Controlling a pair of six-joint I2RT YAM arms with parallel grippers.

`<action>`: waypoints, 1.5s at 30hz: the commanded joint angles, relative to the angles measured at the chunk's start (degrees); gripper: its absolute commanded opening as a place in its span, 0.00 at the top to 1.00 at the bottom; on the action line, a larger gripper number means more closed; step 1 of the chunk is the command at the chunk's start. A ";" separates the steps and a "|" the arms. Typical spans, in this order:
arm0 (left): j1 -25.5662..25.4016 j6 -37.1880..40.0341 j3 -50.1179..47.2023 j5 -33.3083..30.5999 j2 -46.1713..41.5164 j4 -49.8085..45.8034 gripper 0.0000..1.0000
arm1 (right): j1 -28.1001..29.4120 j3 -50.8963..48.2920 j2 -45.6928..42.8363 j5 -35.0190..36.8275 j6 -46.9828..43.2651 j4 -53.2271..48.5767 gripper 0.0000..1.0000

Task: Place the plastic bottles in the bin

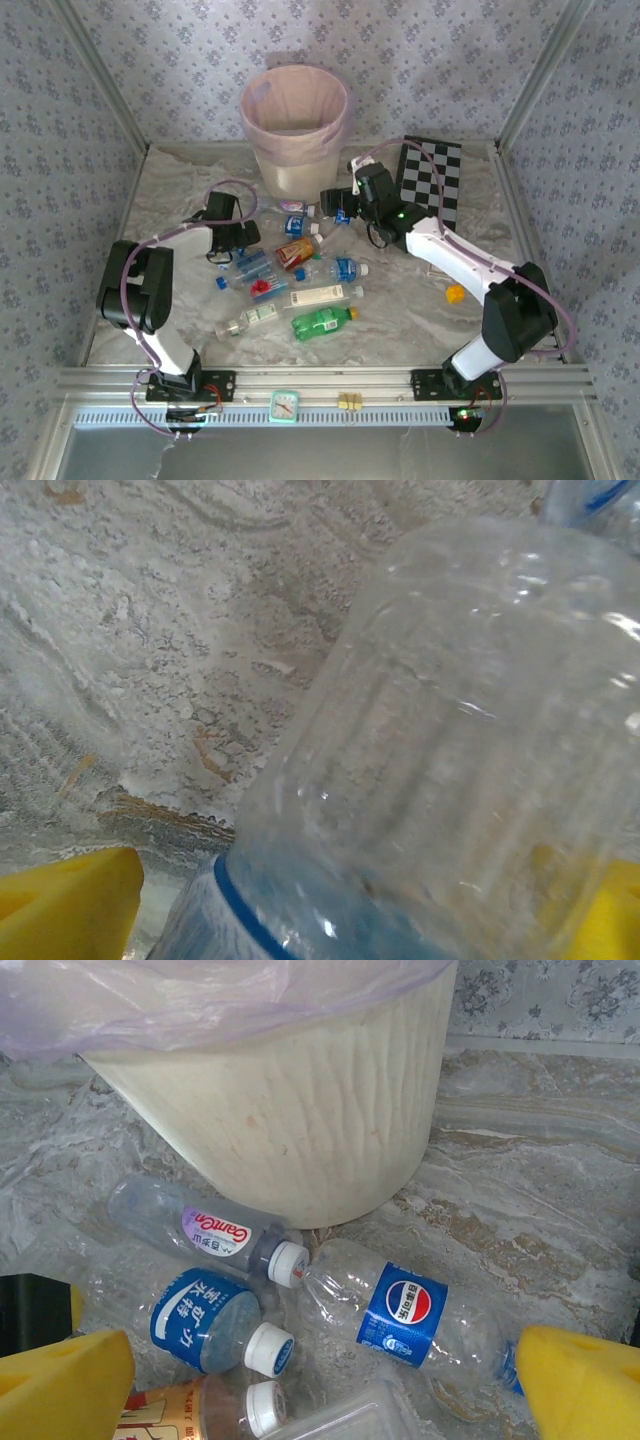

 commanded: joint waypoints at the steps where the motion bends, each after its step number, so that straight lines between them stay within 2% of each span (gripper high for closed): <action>1: 0.29 0.60 1.68 -0.88 1.03 -1.23 0.05 | 0.05 1.10 0.66 1.65 0.89 0.03 0.00; 13: 0.34 0.78 0.41 -3.64 0.49 -0.30 0.30 | 0.32 1.28 0.62 2.71 0.80 -0.59 0.00; 20: 0.38 0.95 -0.58 -7.01 -3.01 -0.18 0.40 | 0.43 1.06 0.22 3.19 0.63 -0.73 0.00; 26: 0.38 1.13 -2.24 -10.16 -12.42 -0.30 0.41 | 0.45 0.22 -0.83 3.50 0.63 -0.60 0.00; 35: 0.38 1.21 -1.75 -8.26 -30.32 2.89 0.41 | 0.40 -4.27 -2.53 4.87 0.54 0.36 0.00; 40: 0.34 1.30 2.08 -5.28 -35.10 7.44 0.41 | 0.14 -6.18 -3.05 5.60 0.15 1.41 0.00; 45: 0.12 1.13 7.52 -0.18 -34.71 15.34 0.42 | -0.25 -7.48 -3.15 5.61 0.18 1.97 0.00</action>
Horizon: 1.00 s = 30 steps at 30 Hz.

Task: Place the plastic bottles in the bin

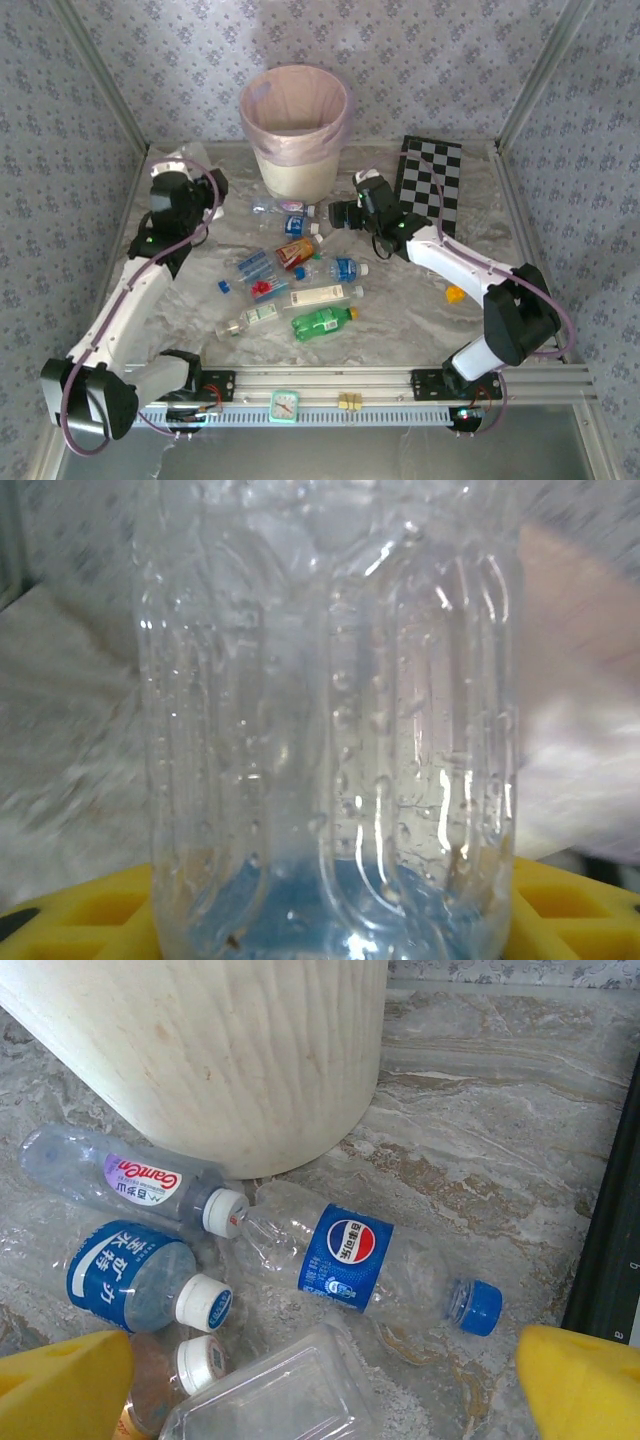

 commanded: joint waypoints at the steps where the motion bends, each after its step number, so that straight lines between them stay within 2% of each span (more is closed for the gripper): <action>1: -0.12 0.92 5.88 5.52 0.44 9.65 0.42 | -0.29 -1.39 -1.75 1.41 0.21 1.38 0.00; 7: -3.30 5.24 18.95 10.94 9.73 12.02 0.42 | -0.47 -3.26 -2.56 1.32 0.44 1.56 0.00; 15: -6.95 10.95 42.78 17.56 27.72 4.58 0.42 | -0.72 -6.53 -5.70 2.20 1.26 1.22 0.00; 21: -8.09 13.35 63.81 21.90 43.03 -7.45 0.42 | -0.99 -8.42 -8.20 2.62 1.97 1.14 0.00; 26: -9.09 16.47 83.29 21.40 56.48 -21.46 0.42 | -1.14 -9.23 -9.71 2.82 2.12 0.79 0.00; 30: -9.51 17.85 95.57 19.86 65.04 -28.53 0.42 | -1.25 -9.96 -10.65 3.21 2.37 0.59 0.00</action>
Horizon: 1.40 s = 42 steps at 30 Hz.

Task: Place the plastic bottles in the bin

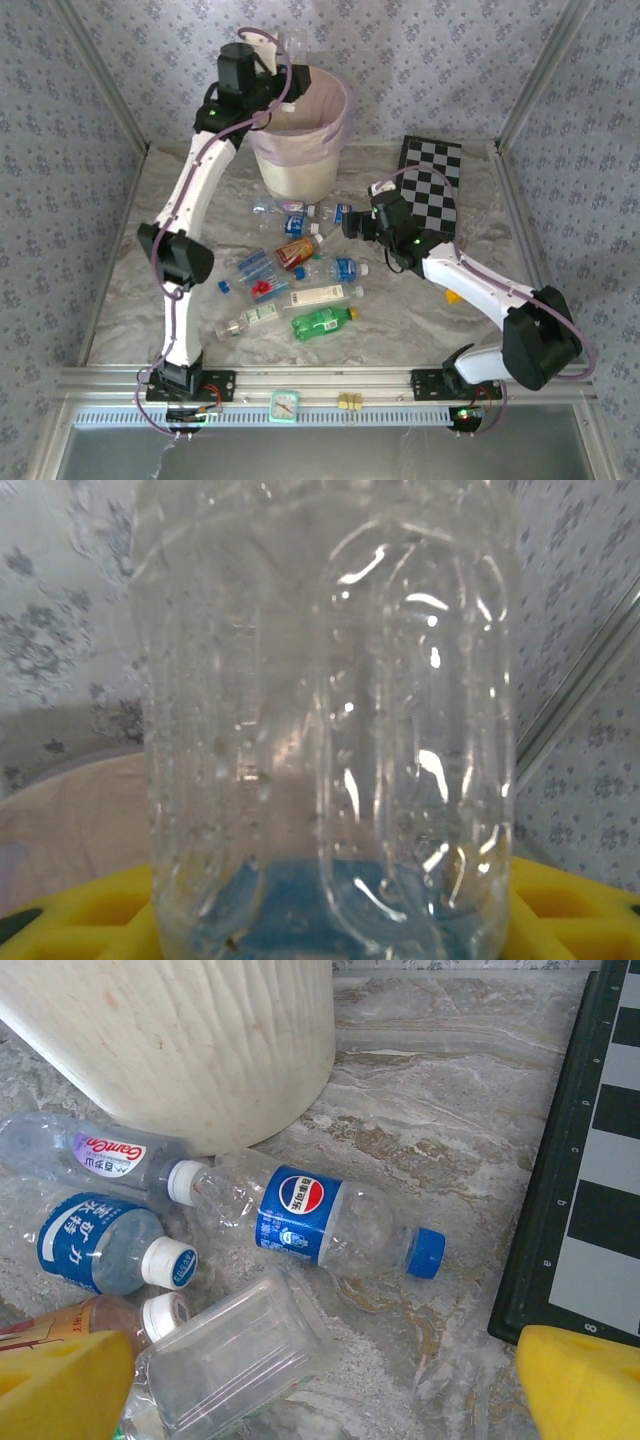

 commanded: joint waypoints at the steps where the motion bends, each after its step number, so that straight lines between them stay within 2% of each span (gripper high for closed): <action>1: -0.52 3.21 9.21 -1.09 4.70 -9.77 0.41 | -0.38 -1.01 -1.98 1.67 0.94 -0.42 0.00; 7: -0.61 3.86 11.11 -3.57 7.84 -11.68 0.37 | -0.56 -1.70 -3.13 2.17 1.03 -0.85 0.00; 15: -0.68 3.87 11.02 -4.85 7.35 -11.68 0.14 | -0.98 -2.07 -3.16 1.95 1.38 -0.13 0.00; 21: -1.44 4.22 10.59 -4.82 5.23 -11.94 0.12 | -1.13 -1.99 -2.96 1.60 1.72 -0.08 0.00; 25: -2.31 4.90 6.76 -4.91 1.55 -10.67 0.12 | -1.43 -1.73 -2.66 1.12 2.04 -0.14 0.00; 29: -3.31 5.47 -4.20 -4.97 -6.04 -4.37 0.12 | -1.73 -0.82 -1.07 -0.01 2.09 -0.35 0.00; 34: -3.95 4.59 -27.56 -6.91 -20.09 10.63 0.11 | -2.21 2.22 3.37 -5.22 -0.87 -1.67 0.00; 38: -3.95 2.56 -48.49 -11.00 -31.84 24.84 0.09 | -2.54 7.02 8.79 -11.48 -6.43 -4.87 0.00; 42: -3.95 0.55 -63.98 -17.26 -40.92 34.05 0.00 | -3.08 14.56 15.19 -16.34 -12.94 -11.43 0.00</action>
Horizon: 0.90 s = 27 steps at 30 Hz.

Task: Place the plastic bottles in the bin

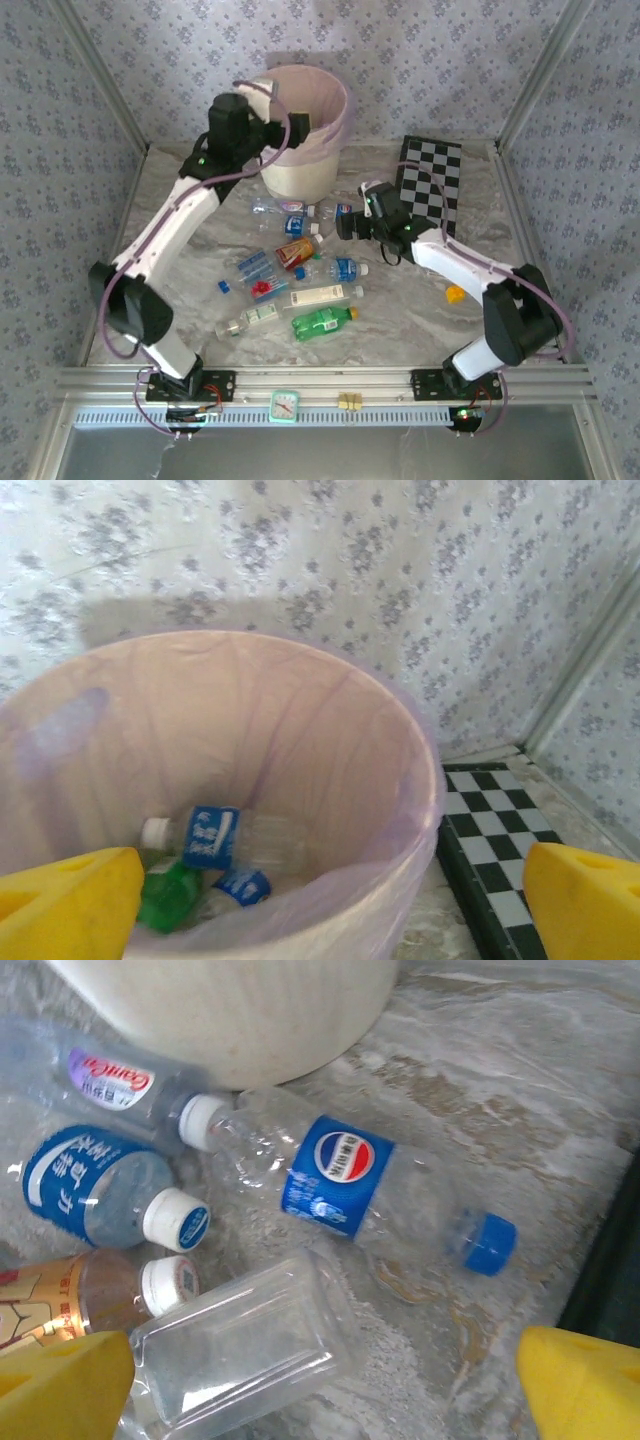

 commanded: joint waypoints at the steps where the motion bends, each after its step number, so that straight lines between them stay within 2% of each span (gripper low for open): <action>1: 0.16 -2.20 -9.43 -7.07 -6.06 13.31 0.00 | -0.60 7.71 4.55 -6.27 -7.59 -7.16 0.00; 6: 0.25 -3.81 -20.32 -12.62 -11.21 14.43 0.00 | -1.46 14.73 11.49 -7.01 -12.04 -11.05 0.00; 13: 0.33 -6.14 -26.59 -13.66 -12.36 7.00 0.00 | -2.98 21.79 18.59 -6.37 -15.49 -14.32 0.00; 19: 0.33 -11.81 -31.47 -14.57 -11.05 4.92 0.00 | -3.81 24.78 22.93 -8.32 -16.28 -14.69 0.00; 22: 0.33 -13.73 -34.47 -13.32 -10.85 6.48 0.00 | -3.80 25.86 24.70 -8.53 -16.86 -14.52 0.00; 27: 0.33 -17.09 -41.15 -12.41 -12.19 14.32 0.00 | -4.35 28.34 27.99 -7.93 -18.03 -14.61 0.00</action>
